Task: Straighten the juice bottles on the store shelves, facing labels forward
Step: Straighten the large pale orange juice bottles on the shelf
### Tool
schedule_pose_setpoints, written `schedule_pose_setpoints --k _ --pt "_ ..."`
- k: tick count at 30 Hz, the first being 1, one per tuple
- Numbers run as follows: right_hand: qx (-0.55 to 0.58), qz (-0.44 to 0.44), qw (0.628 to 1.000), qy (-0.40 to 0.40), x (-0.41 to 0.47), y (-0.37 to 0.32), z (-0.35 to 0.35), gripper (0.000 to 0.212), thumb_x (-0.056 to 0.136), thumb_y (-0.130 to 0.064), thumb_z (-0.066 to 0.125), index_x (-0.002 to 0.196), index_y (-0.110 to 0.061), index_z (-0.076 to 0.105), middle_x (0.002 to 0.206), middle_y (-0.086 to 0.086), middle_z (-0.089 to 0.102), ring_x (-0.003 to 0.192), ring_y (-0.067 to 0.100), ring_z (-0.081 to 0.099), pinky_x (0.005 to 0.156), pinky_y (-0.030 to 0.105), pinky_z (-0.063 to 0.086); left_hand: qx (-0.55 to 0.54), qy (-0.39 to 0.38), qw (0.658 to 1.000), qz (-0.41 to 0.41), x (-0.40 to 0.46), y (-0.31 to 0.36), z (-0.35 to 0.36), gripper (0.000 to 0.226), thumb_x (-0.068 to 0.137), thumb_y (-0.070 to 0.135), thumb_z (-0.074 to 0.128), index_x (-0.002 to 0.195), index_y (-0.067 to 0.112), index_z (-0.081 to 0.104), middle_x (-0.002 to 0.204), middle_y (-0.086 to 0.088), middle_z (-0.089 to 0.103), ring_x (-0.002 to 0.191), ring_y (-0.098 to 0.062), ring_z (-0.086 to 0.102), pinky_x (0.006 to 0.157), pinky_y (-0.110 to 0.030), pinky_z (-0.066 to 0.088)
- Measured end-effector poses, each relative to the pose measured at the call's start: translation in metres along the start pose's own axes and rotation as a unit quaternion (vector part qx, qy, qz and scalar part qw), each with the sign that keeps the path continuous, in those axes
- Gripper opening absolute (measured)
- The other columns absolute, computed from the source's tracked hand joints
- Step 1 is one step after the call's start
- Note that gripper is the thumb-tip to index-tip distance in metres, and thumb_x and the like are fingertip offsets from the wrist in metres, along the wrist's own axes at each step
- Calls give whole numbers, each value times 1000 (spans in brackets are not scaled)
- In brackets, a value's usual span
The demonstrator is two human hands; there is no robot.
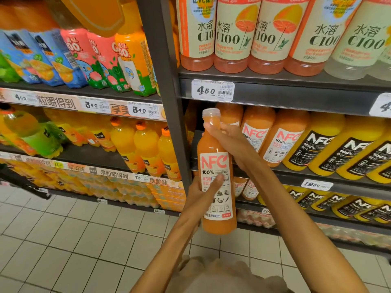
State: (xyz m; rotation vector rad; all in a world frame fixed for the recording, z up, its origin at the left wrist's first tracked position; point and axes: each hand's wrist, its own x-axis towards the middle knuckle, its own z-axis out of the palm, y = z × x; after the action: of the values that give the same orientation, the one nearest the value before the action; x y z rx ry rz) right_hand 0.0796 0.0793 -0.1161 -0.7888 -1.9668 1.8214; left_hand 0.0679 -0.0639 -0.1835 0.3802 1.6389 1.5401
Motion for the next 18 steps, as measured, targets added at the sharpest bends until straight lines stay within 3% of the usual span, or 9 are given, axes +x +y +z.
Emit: schedule_pose_setpoints --k 3,7,11,14,18 --pt "3 -30 1000 8 7 -7 2 25 92 -37 57 101 -15 63 88 -5 70 71 5 70 57 15 52 16 35 999 20 13 0 0 51 58 56 68 103 40 51 98 15 67 82 3 66 58 -10 50" --pt "26 -64 997 15 15 -12 4 10 94 -33 56 94 -25 62 87 -15 69 76 0 69 60 12 52 34 66 996 58 29 6 2 58 62 52 68 113 33 48 102 16 63 92 -3 64 63 -12 51" --pt "64 -64 996 24 24 -19 0 9 90 -36 60 94 -28 60 90 -12 70 84 9 70 60 17 55 70 112 987 90 41 14 7 69 73 46 69 131 21 42 118 2 61 106 -15 62 85 -31 55" --pt "66 -48 995 49 28 -17 -2 13 86 -43 63 89 -34 53 84 -20 62 68 -4 67 48 9 47 112 174 972 111 43 17 15 67 79 44 68 135 19 40 128 -3 53 115 -18 55 93 -38 52" --pt "81 -71 993 53 30 -13 5 12 88 -34 64 87 -34 53 71 -31 64 66 -17 61 47 4 43 204 254 940 106 44 10 15 73 81 43 68 139 12 37 137 -10 43 129 -19 35 96 -19 32"
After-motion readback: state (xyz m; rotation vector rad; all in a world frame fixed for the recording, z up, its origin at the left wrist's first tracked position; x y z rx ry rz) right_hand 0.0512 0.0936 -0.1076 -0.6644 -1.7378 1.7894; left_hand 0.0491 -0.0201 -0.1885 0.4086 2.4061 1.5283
